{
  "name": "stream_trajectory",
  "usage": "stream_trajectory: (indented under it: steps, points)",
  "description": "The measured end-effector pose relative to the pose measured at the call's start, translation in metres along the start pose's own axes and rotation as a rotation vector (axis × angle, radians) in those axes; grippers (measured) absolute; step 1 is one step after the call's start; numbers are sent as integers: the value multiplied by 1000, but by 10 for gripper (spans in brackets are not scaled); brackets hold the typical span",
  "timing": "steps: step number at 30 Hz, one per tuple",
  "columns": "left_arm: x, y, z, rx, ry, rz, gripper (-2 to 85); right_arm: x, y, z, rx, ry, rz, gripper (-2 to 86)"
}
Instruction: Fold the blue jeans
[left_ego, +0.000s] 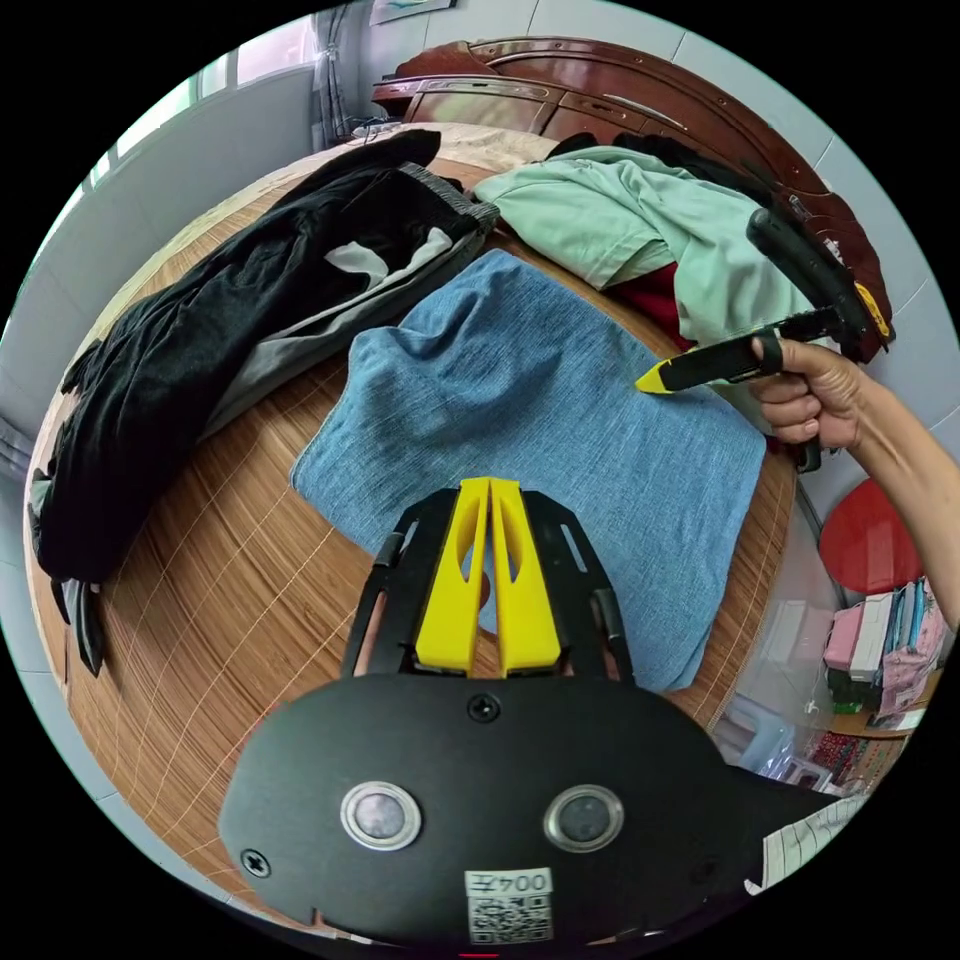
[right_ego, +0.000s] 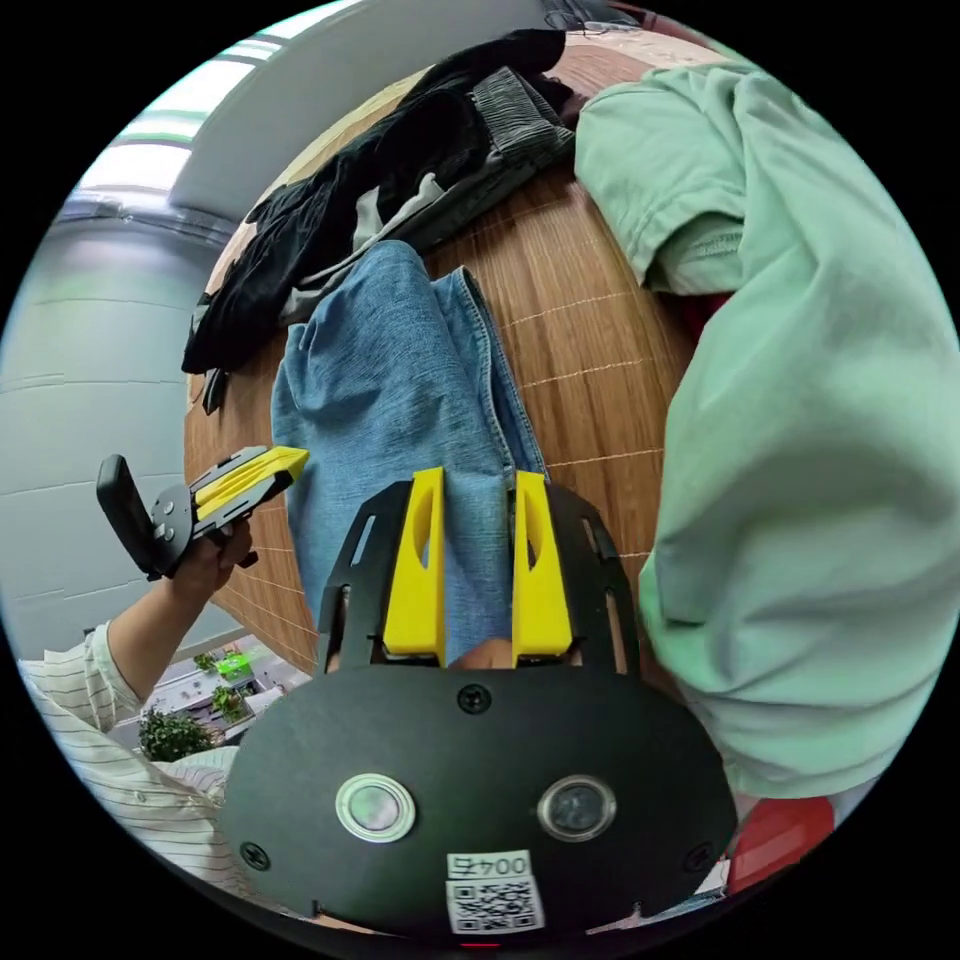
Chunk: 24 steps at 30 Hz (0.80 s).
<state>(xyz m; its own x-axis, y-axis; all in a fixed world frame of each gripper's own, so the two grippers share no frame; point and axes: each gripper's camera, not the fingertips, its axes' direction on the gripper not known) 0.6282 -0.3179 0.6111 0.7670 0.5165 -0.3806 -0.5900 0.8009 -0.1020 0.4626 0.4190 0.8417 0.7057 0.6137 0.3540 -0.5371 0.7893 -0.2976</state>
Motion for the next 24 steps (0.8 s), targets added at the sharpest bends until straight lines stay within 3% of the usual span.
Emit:
stream_trajectory:
  steps: [11, 14, 18, 21, 24]
  points:
    - [-65, 96, -36, -78, -51, -12, 6, -82, 127, 66, -80, -303, 30, 58]
    - [-66, 108, -53, -29, -51, -13, 6, -120, 152, 60, -74, -190, -23, 60]
    - [-39, 115, -62, 28, 40, 32, 6, -166, 181, 12, 72, 153, -98, 51]
    - [-10, 123, -39, 8, 131, 61, 7, -201, 189, 5, 106, 153, -175, 64]
    - [9, 127, -16, -5, 87, 71, 7, -219, 189, 36, 28, 220, -201, 76]
